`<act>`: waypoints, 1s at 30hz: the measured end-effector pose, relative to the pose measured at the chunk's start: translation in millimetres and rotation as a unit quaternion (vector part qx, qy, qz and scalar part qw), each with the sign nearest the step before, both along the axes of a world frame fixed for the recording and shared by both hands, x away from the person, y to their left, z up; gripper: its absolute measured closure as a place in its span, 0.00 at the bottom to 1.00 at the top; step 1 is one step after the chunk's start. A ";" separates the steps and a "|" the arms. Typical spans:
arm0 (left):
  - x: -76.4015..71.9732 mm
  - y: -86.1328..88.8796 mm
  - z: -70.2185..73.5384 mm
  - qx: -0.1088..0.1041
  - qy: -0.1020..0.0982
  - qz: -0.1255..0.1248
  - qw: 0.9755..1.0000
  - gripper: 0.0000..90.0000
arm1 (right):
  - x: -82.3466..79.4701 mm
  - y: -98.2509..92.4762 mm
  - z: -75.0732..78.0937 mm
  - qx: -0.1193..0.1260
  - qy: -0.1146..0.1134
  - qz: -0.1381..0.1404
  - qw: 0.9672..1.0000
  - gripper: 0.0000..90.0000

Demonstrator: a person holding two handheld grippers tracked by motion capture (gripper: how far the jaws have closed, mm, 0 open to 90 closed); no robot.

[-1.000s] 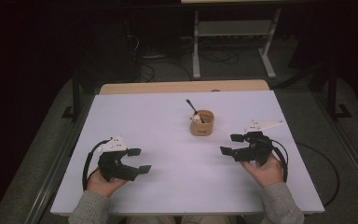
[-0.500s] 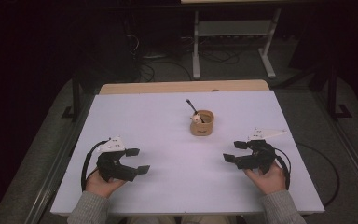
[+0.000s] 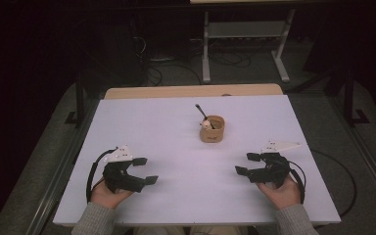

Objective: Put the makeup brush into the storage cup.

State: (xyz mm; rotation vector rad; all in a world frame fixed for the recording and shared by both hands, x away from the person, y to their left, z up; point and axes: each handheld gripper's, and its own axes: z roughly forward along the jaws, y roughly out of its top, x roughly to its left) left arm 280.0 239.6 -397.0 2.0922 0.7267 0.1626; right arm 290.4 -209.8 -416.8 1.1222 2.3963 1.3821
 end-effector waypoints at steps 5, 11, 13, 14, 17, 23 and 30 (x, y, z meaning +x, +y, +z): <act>0.0 1.8 -1.3 0.002 0.002 0.003 1.000 0.22 | 0.4 -0.3 -3.6 -0.001 0.007 0.000 1.000 0.29; -0.7 3.1 -1.3 0.002 0.002 0.004 1.000 0.22 | 0.2 0.0 -3.9 -0.002 0.006 0.001 1.000 0.29; -1.0 2.8 -1.1 0.002 0.002 0.005 1.000 0.22 | 0.1 0.3 -3.9 -0.002 0.004 0.004 1.000 0.29; -1.0 2.7 -1.1 0.002 0.001 0.005 1.000 0.22 | -0.1 0.6 -3.8 -0.003 0.004 0.004 1.000 0.29; -1.4 2.6 -1.3 0.003 0.001 0.004 1.000 0.22 | -0.8 0.7 -3.3 -0.002 0.002 0.005 1.000 0.29; -1.3 4.4 -1.6 0.002 0.003 0.006 1.000 0.22 | -1.0 0.2 -2.5 0.000 0.000 0.005 1.000 0.29; -1.2 4.9 -2.3 0.003 0.003 0.006 1.000 0.22 | -2.1 -1.1 -0.8 0.002 -0.002 0.006 1.000 0.29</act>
